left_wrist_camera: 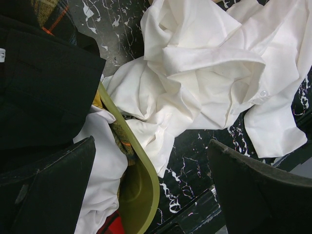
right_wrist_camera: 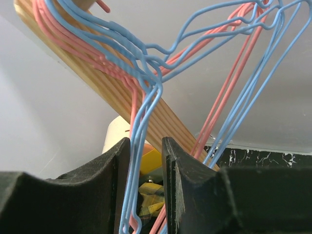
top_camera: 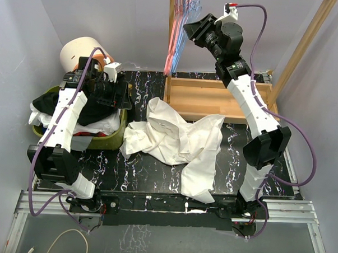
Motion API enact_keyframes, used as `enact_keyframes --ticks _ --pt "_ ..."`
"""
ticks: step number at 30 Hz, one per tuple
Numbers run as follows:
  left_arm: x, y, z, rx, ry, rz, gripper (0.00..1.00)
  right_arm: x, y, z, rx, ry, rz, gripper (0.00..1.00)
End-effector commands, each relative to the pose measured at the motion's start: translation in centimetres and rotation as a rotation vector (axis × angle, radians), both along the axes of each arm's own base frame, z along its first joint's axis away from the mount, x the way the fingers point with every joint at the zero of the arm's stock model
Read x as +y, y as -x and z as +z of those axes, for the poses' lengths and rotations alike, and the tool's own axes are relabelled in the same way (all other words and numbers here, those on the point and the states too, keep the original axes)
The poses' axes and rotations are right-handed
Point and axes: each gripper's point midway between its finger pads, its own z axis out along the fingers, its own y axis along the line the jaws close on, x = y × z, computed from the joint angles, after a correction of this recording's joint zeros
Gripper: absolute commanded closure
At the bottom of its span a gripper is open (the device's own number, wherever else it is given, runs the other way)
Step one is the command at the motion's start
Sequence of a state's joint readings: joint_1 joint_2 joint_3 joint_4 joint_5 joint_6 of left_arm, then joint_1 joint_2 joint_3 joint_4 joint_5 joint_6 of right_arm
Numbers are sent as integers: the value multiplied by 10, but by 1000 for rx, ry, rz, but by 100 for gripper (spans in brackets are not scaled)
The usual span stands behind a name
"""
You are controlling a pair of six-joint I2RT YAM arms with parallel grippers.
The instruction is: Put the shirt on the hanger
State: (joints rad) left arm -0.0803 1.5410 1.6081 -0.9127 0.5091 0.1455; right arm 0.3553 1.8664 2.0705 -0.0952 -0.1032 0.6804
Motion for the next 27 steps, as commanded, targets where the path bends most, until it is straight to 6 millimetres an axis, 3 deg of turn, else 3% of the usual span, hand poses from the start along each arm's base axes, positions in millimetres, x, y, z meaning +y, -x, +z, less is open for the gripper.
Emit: enact_keyframes --ticks 1,13,27 --pt "0 7 16 -43 23 -8 3 -3 5 34 -86 -19 -12 66" --pt "1 6 16 -43 23 -8 3 -3 -4 20 -58 15 -39 68" --pt "-1 4 18 -44 33 -10 3 5 -3 11 -70 231 -217 64"
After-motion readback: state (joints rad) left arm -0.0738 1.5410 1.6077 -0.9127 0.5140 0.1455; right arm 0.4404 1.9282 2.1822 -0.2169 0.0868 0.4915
